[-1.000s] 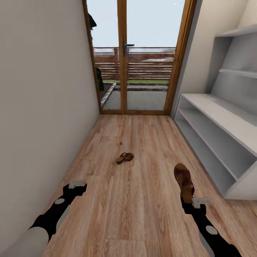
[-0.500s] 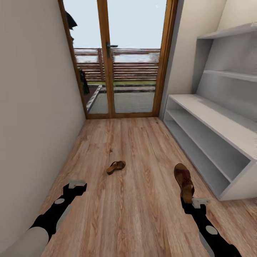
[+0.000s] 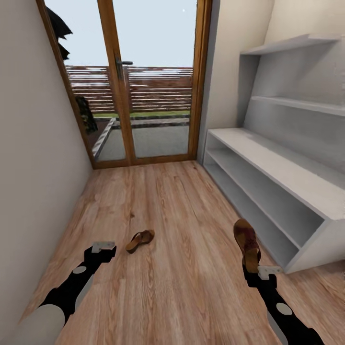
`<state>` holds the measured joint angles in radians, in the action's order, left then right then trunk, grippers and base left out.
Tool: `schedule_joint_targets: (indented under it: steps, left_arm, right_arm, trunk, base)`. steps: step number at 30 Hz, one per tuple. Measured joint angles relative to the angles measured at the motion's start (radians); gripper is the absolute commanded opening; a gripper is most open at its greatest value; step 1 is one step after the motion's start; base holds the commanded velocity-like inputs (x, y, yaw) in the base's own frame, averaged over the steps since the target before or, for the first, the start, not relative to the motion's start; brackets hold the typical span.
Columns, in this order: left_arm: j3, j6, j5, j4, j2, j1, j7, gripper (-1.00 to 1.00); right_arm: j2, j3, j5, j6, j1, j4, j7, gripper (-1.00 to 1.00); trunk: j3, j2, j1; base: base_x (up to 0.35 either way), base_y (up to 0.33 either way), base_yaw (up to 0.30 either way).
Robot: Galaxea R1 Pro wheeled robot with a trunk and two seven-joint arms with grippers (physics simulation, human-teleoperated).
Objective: Pick up the two gym shoes and the two sandals from the corridor floor and place them onto the hallstand (shoe rack) in the corridor, making sure they are on the rack and not on the floor. Arrange them so the two gym shoes are next to each other and the two sandals are next to each other.
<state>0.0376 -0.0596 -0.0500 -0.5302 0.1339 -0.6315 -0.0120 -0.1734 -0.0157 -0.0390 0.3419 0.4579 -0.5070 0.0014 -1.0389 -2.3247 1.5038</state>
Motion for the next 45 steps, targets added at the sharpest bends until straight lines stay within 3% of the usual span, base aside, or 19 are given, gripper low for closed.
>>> schedule_joint_targets:
  steps: [11, 34, 45]
  left_arm:
    - [0.000, 0.000, 0.000, 0.000, 0.000, 0.000, 0.000, 1.00]
    - [0.000, -0.002, 0.001, 0.006, -0.001, 0.000, 0.001, 1.00]
    - [0.000, -0.002, 0.000, 0.005, -0.001, 0.000, 0.000, 1.00]
  right_arm:
    - [0.000, 0.000, 0.000, 0.000, 0.000, 0.000, 0.000, -1.00]
    - [0.002, 0.002, 0.000, 0.000, 0.000, 0.001, 0.000, -1.00]
    - [0.000, 0.001, 0.001, 0.000, 0.000, 0.001, 0.000, -1.00]
  trunk:
    - [0.007, 0.000, 0.000]
    - [0.009, 0.000, 0.001]
    - [0.016, 0.000, 0.001]
  base:
    - [0.217, 0.172, -0.245]
    - [0.006, 0.005, -0.020]
    - [0.000, 0.000, -0.198]
